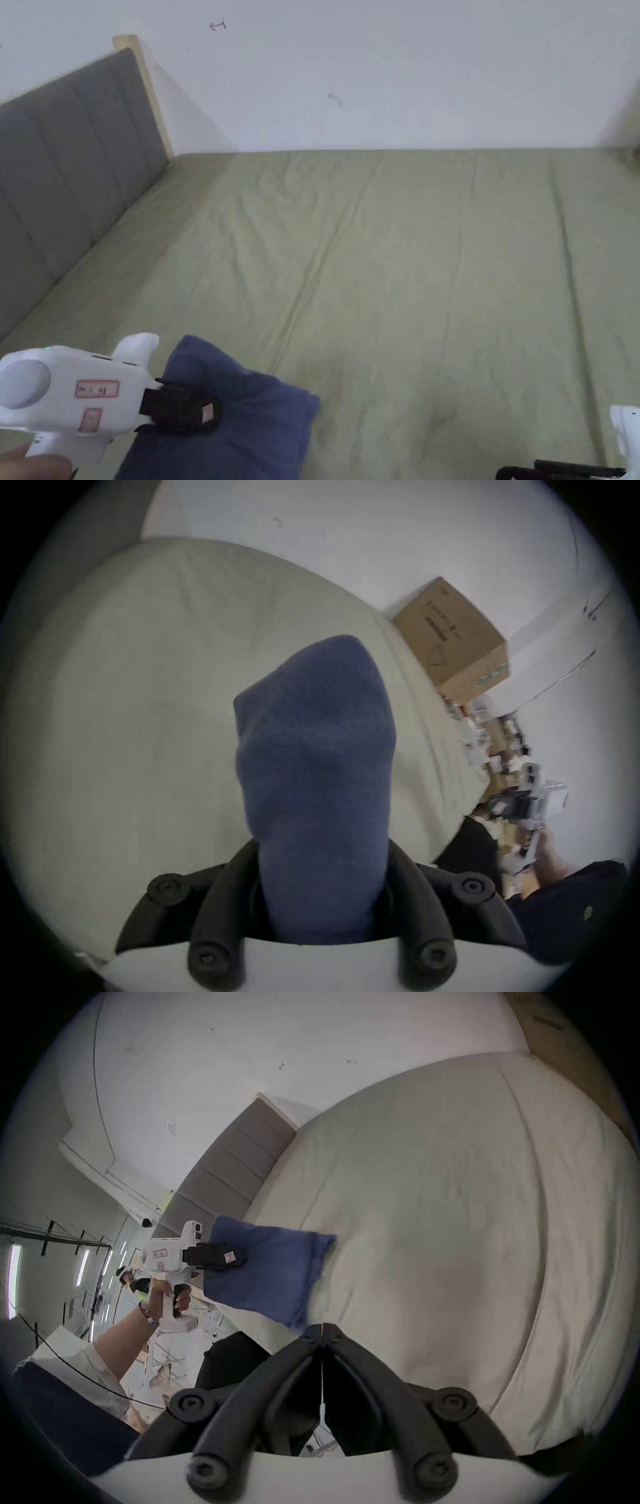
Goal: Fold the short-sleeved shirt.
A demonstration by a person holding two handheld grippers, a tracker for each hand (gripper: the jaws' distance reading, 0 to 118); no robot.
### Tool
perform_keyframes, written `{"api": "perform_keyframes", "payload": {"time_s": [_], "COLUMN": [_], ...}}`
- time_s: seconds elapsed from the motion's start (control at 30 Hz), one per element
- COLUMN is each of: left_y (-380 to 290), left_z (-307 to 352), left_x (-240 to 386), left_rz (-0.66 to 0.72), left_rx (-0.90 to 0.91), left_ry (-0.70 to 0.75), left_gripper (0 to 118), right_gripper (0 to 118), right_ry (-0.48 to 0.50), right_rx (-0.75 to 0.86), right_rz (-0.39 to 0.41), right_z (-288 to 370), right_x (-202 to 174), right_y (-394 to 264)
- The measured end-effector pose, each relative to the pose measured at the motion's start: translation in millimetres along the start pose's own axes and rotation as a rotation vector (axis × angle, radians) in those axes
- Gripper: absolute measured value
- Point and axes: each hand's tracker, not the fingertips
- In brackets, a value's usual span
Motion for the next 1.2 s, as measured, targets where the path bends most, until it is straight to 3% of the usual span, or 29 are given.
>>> {"api": "perform_keyframes", "payload": {"time_s": [0.13, 0.23, 0.43, 0.5, 0.53, 0.57, 0.6, 0.83, 0.9, 0.93, 0.97, 1.0, 1.1, 1.2], "left_y": [16, 27, 34, 38, 40, 41, 44, 40, 38, 33, 31, 28, 23, 25], "left_z": [27, 33, 14, 15, 14, 17, 24, 37, 34, 30, 25, 20, 18, 20], "left_x": [-40, -57, -84, -87, -100, -102, -99, -54, -30, -12, 2, 19, 81, 141], "left_rz": [0.031, -0.028, -0.087, -0.105, -0.069, -0.051, -0.047, -0.082, -0.088, -0.104, -0.117, -0.135, -0.141, -0.167], "left_rx": [0.002, -0.037, -0.155, -0.107, -0.101, -0.074, -0.023, 0.012, -0.01, 0.0, 0.005, 0.006, 0.063, 0.16], "left_ry": [0.168, 0.349, 0.647, 0.799, 0.812, 0.803, 0.782, 0.739, 0.596, 0.551, 0.521, 0.502, 0.333, 0.271], "left_gripper": [22, 22, 23, 41, 61, 101, 118, 116, 106, 82, 28, 0, 0, 0], "right_gripper": [0, 0, 0, 0, 0, 0, 0, 0, 0, 0, 0, 0, 0, 0], "right_ry": [-0.024, -0.08, -0.094, -0.103, -0.108, -0.113, -0.119, -0.165, -0.178, -0.19, -0.205, -0.229, -0.314, -0.361], "right_rx": [-0.004, -0.023, -0.035, -0.031, -0.029, -0.027, -0.025, 0.032, 0.046, 0.052, 0.051, 0.046, 0.043, 0.083], "right_rz": [0.025, 0.066, 0.057, 0.056, 0.059, 0.062, 0.068, 0.109, 0.12, 0.126, 0.13, 0.136, 0.167, 0.187], "right_z": [-4, -9, -13, -13, -13, -12, -11, -3, 0, 1, 3, 4, 13, 27], "right_x": [-9, -12, -12, -13, -13, -13, -14, -21, -24, -26, -26, -29, -38, -48], "right_y": [3, 2, 2, 3, 4, 4, 5, 13, 16, 18, 20, 23, 33, 47]}}
